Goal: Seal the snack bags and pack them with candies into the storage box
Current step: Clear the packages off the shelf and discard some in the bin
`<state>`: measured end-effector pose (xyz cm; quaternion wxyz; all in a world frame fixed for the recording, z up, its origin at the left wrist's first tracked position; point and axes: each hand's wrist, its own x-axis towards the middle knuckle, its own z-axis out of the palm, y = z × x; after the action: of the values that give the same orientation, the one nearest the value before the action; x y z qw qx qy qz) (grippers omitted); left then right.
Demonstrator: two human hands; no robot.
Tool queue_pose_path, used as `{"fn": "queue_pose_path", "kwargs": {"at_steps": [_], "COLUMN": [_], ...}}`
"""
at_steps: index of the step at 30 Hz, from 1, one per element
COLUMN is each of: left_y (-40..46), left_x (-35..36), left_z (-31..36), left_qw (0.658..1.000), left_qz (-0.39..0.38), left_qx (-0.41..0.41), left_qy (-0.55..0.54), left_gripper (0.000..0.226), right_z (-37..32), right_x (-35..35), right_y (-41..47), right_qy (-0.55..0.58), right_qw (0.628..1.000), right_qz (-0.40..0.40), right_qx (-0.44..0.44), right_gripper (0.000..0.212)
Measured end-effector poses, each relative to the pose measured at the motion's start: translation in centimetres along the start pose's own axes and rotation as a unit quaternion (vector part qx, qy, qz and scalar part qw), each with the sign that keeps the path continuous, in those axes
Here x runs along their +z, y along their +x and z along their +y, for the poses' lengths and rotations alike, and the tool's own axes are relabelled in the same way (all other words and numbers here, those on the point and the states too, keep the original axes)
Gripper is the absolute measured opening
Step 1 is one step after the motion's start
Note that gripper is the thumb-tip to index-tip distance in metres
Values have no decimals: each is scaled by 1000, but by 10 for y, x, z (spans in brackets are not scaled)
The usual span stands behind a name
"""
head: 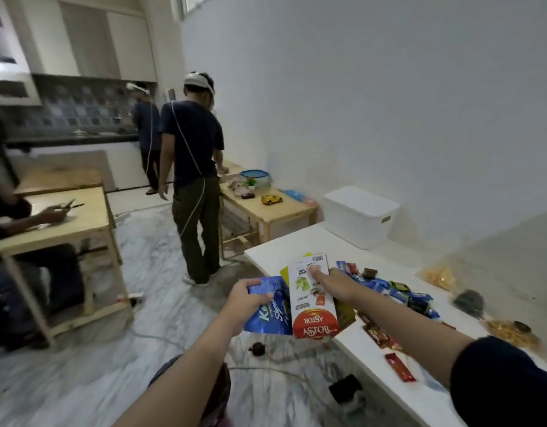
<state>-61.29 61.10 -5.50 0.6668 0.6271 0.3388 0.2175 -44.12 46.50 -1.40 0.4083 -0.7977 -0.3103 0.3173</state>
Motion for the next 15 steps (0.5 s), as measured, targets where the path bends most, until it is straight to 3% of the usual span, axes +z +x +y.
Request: {"fn": "queue_pose_path", "kwargs": {"at_steps": [3, 6, 12, 15], "left_y": [21, 43, 102, 126], "left_x": [-37, -68, -117, -138], "left_z": [-10, -16, -43, -69], "left_qw": [998, 993, 971, 957], "left_qz": [45, 89, 201, 245], "left_qx": [34, 47, 7, -34], "left_qy": [19, 64, 126, 149], "left_gripper": [41, 46, 28, 29], "right_z": [-21, -35, -41, -33], "right_x": [31, 61, 123, 155], "right_y": [37, 81, 177, 219], "right_qy": [-25, -24, 13, 3], "right_qw": [999, 997, 991, 987], "right_qz": [-27, -57, -132, -158], "right_qx": [-15, -35, -31, -12], "right_gripper": [41, 39, 40, 43]}}
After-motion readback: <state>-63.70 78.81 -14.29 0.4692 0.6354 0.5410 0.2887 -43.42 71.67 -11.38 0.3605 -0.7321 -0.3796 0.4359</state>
